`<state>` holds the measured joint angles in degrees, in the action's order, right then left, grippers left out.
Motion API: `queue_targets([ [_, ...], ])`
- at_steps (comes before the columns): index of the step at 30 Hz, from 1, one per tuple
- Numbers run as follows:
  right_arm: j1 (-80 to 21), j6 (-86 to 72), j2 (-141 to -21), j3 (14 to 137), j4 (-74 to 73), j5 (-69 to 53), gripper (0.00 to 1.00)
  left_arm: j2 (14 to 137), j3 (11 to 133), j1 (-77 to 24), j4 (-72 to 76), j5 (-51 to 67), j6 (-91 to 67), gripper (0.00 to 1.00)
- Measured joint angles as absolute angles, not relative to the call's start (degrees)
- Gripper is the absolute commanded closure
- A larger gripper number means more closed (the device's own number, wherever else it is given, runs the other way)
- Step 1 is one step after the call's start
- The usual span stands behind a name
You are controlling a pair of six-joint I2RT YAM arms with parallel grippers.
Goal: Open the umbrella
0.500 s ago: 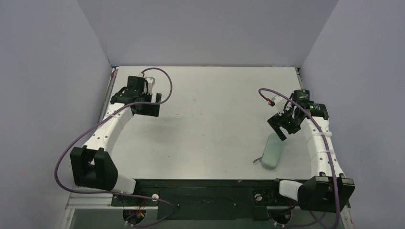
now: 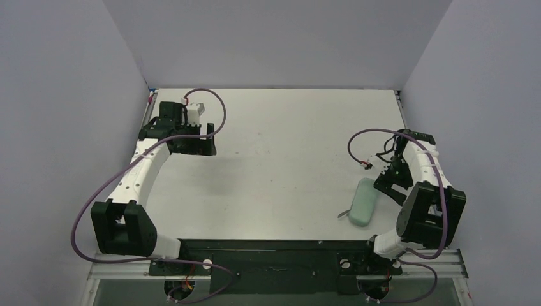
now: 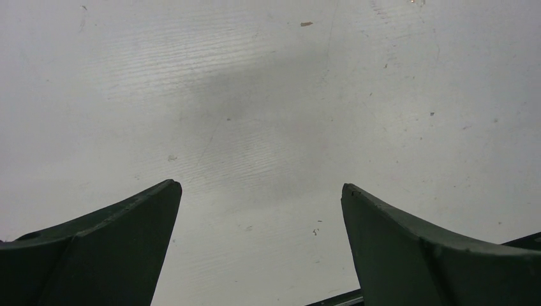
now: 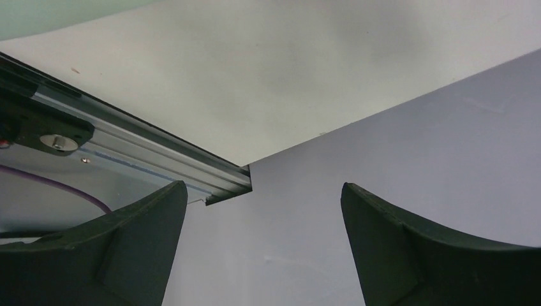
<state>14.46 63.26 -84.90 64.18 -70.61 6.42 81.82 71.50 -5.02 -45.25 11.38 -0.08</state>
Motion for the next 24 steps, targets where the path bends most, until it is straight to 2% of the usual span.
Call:
queue_targets([
  [7, 11.7, 66.94, -90.45, 63.48, -69.12, 5.67, 0.15, 76.77, 67.09, -1.23, -40.42, 15.9, -6.31, 0.03],
  [12, 5.21, 66.02, -94.74, 62.19, -66.46, 3.79, 0.16, 70.5, 61.39, 3.9, -35.29, 17.5, -11.68, 0.03],
  [16, -0.97, 63.29, -96.79, 62.74, -65.98, 1.61, 0.16, 66.72, 59.99, 4.29, -33.28, 17.69, -13.3, 0.03],
  [24, -12.75, 53.23, -103.18, 73.23, -65.98, -6.46, 0.16, 64.62, 57.21, 6.17, -32.4, 17.08, -14.9, 0.03],
])
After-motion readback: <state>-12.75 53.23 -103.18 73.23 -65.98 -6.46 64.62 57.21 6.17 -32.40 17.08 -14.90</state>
